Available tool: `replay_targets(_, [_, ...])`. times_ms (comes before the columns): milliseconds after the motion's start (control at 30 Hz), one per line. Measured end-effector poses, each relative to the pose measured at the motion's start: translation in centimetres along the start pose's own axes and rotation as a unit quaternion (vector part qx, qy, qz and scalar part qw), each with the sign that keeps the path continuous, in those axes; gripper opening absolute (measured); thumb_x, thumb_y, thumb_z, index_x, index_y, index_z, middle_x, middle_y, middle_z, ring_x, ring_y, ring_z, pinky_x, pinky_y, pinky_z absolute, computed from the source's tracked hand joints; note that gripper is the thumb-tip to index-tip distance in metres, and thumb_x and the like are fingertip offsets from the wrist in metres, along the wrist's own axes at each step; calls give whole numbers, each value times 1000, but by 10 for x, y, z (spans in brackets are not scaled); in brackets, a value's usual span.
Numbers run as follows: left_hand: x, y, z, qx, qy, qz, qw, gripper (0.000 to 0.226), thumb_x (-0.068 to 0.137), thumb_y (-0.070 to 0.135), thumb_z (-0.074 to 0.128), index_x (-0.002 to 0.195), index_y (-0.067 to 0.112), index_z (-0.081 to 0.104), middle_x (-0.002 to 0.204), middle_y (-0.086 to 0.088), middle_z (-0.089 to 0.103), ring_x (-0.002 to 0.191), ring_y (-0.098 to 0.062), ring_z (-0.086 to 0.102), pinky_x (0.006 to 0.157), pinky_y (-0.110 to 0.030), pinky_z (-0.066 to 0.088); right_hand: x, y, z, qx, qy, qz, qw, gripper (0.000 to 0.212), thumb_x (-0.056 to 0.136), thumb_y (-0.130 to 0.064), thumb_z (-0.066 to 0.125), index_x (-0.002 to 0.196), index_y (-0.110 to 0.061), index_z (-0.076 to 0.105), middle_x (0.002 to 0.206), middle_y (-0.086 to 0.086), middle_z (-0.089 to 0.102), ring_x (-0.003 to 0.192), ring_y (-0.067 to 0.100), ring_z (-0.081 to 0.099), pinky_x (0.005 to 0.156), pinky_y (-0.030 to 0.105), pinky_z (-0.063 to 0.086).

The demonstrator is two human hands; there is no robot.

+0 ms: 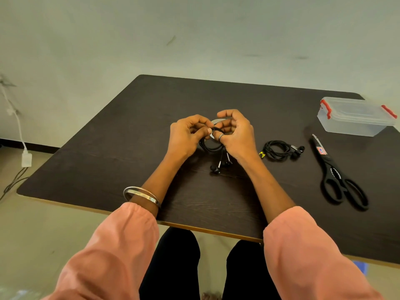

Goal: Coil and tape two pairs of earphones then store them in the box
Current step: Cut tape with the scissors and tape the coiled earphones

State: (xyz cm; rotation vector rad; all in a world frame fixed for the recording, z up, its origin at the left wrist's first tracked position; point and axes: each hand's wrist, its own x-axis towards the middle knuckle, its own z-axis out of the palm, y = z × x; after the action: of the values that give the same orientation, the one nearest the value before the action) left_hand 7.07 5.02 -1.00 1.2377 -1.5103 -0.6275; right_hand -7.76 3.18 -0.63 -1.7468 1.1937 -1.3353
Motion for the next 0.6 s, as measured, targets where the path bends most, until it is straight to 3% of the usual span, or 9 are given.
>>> replay_targets(233, [1,0,1,40,3,-7,999,17,87,9,68,102,14,73,85,-1,73,78,-8,71,78,-15,54,0,2,0,-1,-2,-5,1000,45,73,-5,81,110,-17,58,84,-2,70,76,8,69,72,22,58])
replay_targets(400, [2,1,3,94,-21,-7,995,15,92,12,63,105,11,70,82,3,69,70,0,63,67,-4,47,0,3,0,-24,-14,-27,999,44,73,-3,78,110,-18,58,81,-6,68,75,5,66,70,18,55])
replay_targets(533, [3,-1,8,167,-62,7,984,18,97,19,53,105,8,65,84,-2,65,70,-8,56,66,-22,46,0,3,-1,-47,-16,-51,997,46,74,2,75,114,-13,57,80,-9,65,72,0,62,66,12,51])
replay_targets(600, [4,-1,9,182,-74,7,980,20,99,20,49,105,6,62,85,-2,59,69,-8,50,63,-23,38,0,3,-1,-58,-17,-59,996,48,74,3,74,116,-12,56,80,-10,65,71,-3,61,66,11,49])
